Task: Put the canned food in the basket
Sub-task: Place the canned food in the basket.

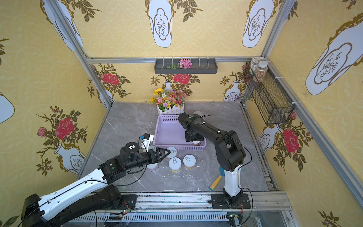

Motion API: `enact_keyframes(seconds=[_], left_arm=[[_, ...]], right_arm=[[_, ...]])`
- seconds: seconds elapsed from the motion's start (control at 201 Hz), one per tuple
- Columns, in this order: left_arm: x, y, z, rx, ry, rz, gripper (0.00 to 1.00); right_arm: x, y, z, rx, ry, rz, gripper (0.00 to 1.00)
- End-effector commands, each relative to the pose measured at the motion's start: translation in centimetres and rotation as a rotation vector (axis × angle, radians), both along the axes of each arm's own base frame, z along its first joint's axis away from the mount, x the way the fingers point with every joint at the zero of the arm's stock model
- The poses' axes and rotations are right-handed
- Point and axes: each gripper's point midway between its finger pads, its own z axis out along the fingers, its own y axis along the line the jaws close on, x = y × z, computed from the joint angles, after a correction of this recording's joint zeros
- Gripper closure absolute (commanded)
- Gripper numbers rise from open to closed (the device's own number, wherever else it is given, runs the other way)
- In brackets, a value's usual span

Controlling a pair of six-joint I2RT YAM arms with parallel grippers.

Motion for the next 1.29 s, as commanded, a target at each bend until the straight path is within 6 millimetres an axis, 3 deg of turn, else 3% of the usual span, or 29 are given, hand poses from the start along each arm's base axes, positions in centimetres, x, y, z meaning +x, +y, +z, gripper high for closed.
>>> enact_keyframes(seconds=[0.0,0.518,0.722,0.976,1.18,1.289], left_arm=[[0.1,-0.1,0.2,0.001,-0.015,-0.007,0.0],[-0.1,0.4,0.1,0.019,-0.024,-0.002,0.0],[0.0,0.9,-0.2,0.048,-0.025,0.012,0.0],[0.1,0.9,-0.4,0.057,-0.025,0.013,0.0],[0.6,1.0,-0.6,0.088,-0.028,0.033,0.0],[1.3,1.6,-1.4,0.188,-0.012,0.056,0.0]], right_arm=[[0.6,-0.5,0.0,-0.016,-0.034,-0.009,0.57],[0.5,-1.1,-2.5,-0.018,0.0,-0.02,0.46],[0.5,-1.3,-2.3,-0.028,-0.003,-0.023,0.27],[0.6,-1.0,-0.9,-0.013,-0.018,-0.019,0.12],[0.4,-0.8,2.6,0.029,-0.075,-0.019,0.1],[-0.6,-0.2,4.4,0.098,-0.091,-0.002,0.0]])
